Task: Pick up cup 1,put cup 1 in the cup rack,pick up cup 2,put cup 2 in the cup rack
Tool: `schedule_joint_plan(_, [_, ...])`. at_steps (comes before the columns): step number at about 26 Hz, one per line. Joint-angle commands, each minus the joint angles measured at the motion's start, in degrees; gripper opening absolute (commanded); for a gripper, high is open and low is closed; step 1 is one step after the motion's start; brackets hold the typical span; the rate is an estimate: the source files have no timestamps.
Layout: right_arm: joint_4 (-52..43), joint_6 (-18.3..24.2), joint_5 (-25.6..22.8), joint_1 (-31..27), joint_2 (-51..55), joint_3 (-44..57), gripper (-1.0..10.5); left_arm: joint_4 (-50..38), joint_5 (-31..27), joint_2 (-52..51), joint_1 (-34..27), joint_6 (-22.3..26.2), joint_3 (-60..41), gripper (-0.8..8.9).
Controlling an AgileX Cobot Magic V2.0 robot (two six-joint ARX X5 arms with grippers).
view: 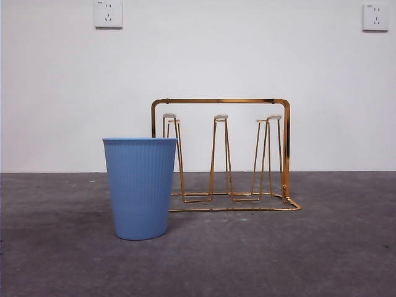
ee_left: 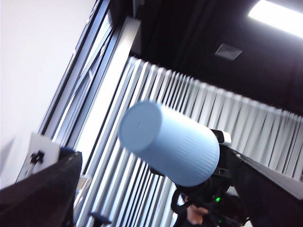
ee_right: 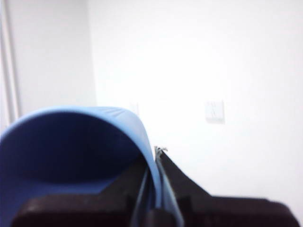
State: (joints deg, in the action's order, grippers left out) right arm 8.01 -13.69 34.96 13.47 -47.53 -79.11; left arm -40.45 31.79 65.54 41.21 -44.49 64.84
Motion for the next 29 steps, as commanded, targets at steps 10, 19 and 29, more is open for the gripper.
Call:
schedule_joint_plan(10, [-13.3,-9.8,2.9,0.1,-4.1,0.5,-0.1,-16.8,-6.4,8.2,3.5,-3.8,0.5,7.2])
schedule_joint_plan(19, [-14.4,-8.5,3.1,7.0,-9.4,0.5,-0.1,-17.9,-6.8,13.8,4.3,-4.4,6.1,7.2])
schedule_joint_plan(29, [-13.6,-3.7,-0.1,13.6,-13.2,0.5,-0.1,-17.9,-6.8,15.0,4.2,-4.3,8.2,7.18])
